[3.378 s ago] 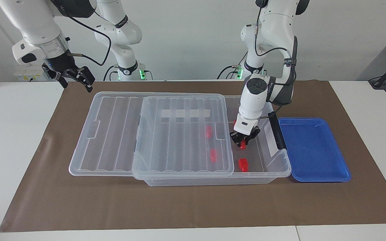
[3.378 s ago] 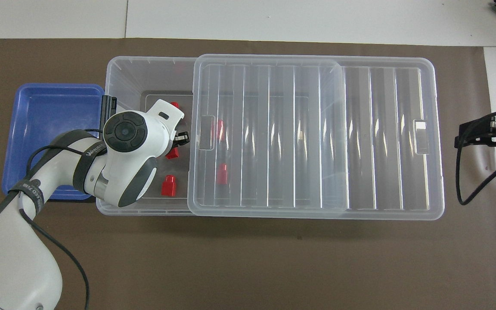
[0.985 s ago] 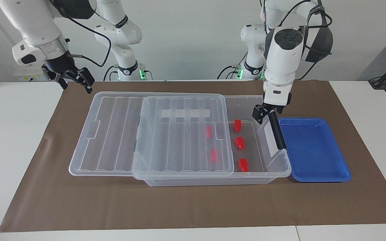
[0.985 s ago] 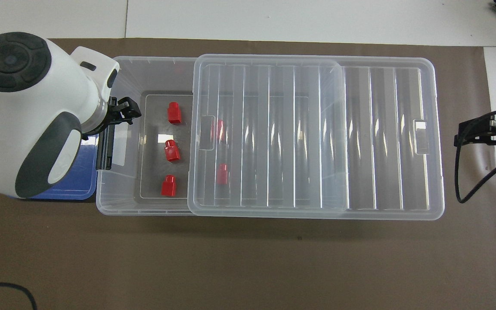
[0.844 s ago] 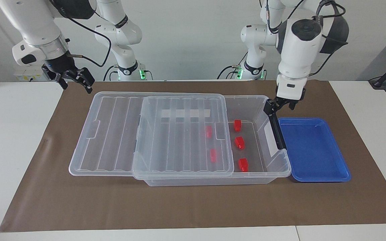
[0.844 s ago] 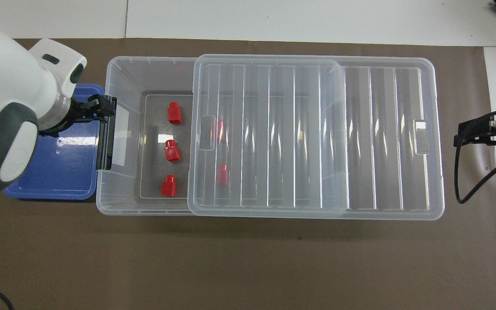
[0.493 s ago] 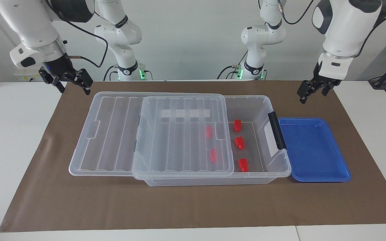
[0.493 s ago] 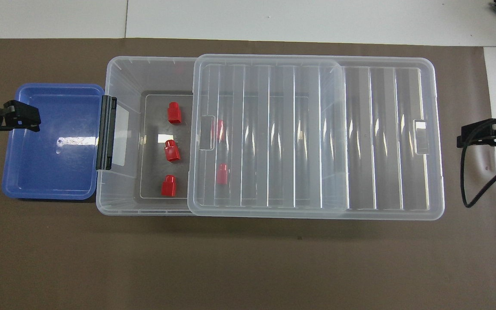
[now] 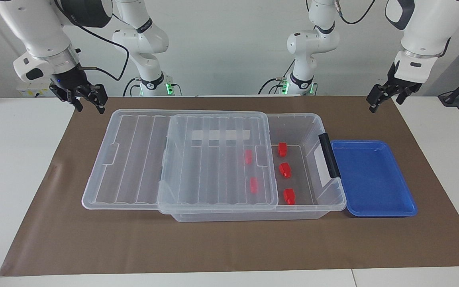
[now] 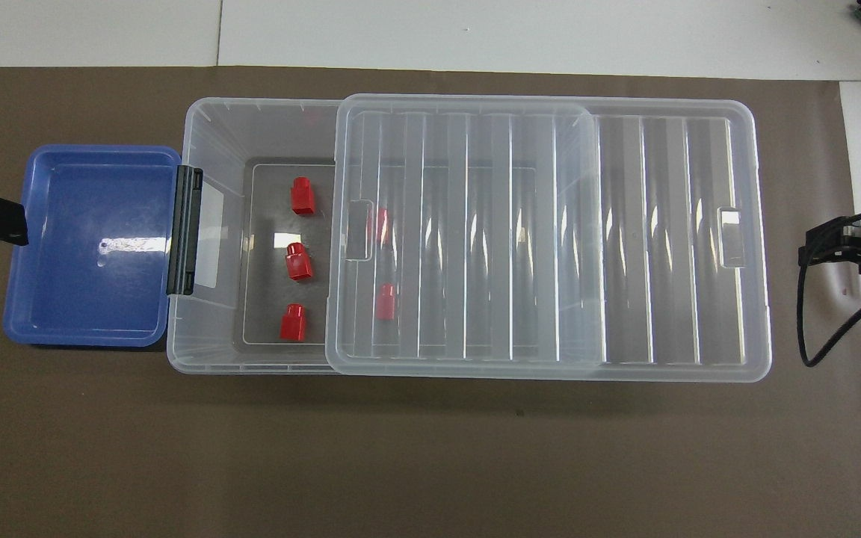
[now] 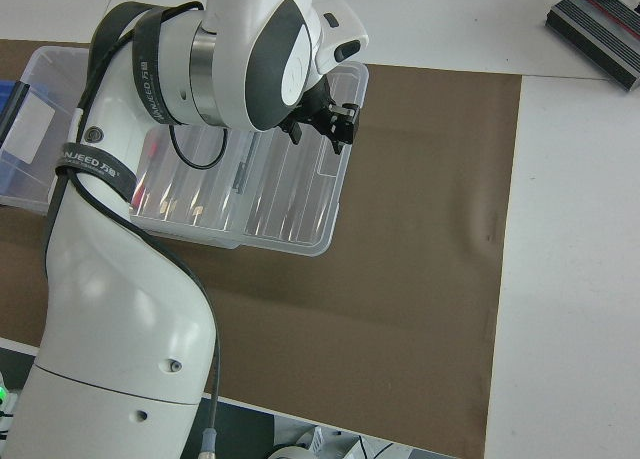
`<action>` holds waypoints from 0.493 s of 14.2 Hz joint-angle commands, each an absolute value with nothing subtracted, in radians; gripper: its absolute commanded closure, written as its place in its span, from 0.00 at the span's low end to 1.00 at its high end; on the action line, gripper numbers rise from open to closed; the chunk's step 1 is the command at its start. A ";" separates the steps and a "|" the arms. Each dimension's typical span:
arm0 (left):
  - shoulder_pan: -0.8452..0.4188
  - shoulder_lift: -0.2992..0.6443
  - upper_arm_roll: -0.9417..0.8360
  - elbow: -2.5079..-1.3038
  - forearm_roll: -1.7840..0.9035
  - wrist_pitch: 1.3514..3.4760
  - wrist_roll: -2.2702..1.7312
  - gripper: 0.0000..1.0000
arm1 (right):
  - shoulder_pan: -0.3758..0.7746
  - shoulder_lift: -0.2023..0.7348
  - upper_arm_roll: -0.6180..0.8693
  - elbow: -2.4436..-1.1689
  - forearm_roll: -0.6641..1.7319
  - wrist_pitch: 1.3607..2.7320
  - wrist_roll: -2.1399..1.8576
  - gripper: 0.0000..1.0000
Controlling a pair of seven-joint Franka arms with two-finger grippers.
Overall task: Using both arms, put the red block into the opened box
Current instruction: 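Reach the right gripper to the far edge of the clear lid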
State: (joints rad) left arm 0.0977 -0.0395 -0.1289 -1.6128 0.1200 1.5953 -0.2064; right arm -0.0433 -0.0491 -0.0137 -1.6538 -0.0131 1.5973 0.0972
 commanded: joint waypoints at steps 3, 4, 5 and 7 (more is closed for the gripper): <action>0.112 -0.063 -0.135 -1.629 0.104 1.583 -0.149 0.00 | -0.132 -0.028 -0.008 -1.718 -0.008 1.754 -0.174 1.00; 0.112 -0.063 -0.135 -1.629 0.104 1.583 -0.149 0.00 | -0.149 -0.017 -0.008 -1.742 -0.008 1.808 -0.217 1.00; 0.112 -0.063 -0.137 -1.629 0.104 1.583 -0.149 0.00 | -0.159 0.006 -0.008 -1.749 -0.006 1.847 -0.269 1.00; 0.112 -0.063 -0.137 -1.629 0.104 1.583 -0.149 0.00 | -0.172 0.058 -0.008 -1.750 -0.002 1.928 -0.365 1.00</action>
State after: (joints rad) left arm 0.0977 -0.0402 -0.1296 -1.6129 0.1199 1.5949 -0.1699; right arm -0.1548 0.0203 -0.0153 -1.7411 -0.0134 1.8618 -0.2827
